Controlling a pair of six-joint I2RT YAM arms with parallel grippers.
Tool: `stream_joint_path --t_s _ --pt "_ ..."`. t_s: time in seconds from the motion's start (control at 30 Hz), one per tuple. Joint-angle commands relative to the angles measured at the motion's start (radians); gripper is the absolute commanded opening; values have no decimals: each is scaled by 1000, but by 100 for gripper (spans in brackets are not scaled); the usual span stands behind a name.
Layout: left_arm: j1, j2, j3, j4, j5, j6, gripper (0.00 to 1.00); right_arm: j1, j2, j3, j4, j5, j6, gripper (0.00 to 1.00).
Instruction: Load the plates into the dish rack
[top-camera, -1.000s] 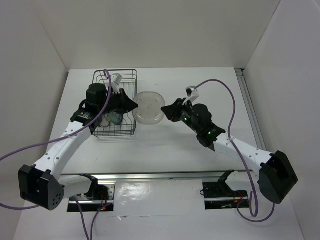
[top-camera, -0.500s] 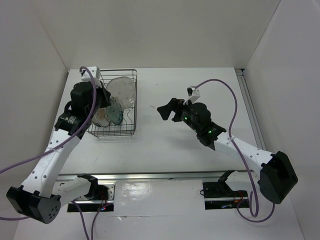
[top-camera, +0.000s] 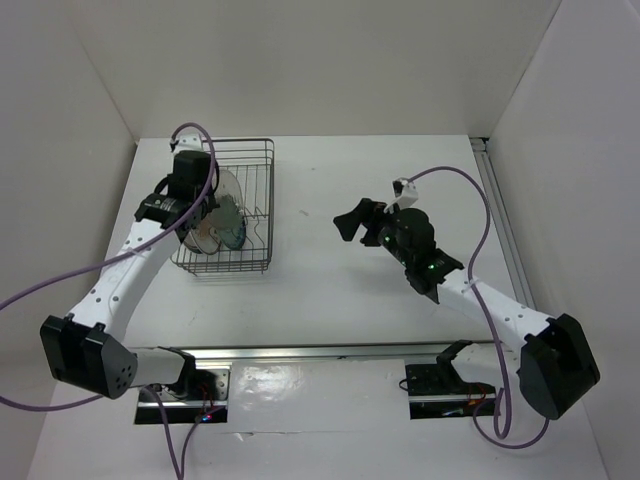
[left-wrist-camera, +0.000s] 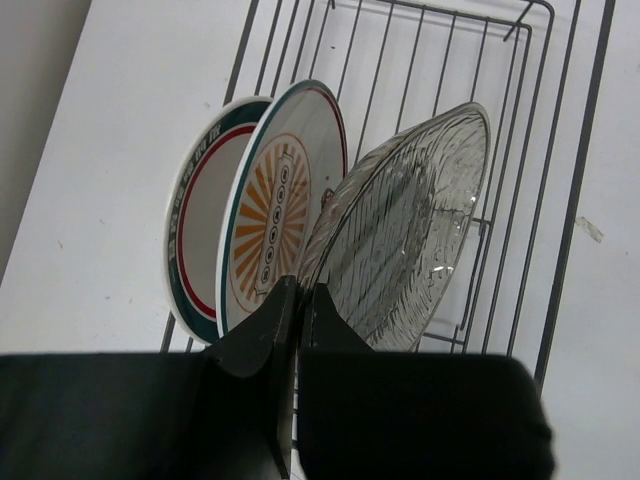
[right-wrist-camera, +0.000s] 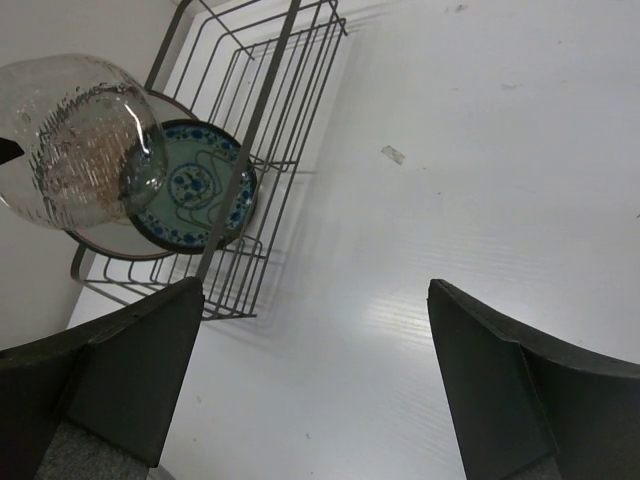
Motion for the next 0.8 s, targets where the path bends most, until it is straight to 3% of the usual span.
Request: stream_joint_path --t_s 0.0,0.3,0.77 --pt "2 26 73 -29 -75 -28 0 -33 -43 -28 21 -38 10 100" --pt "-55 96 236 -138 -173 1 0 -105 -52 -48 31 -101 19 100" --pt "-101 198 283 -181 -249 23 0 -145 -43 -86 61 -158 28 100"
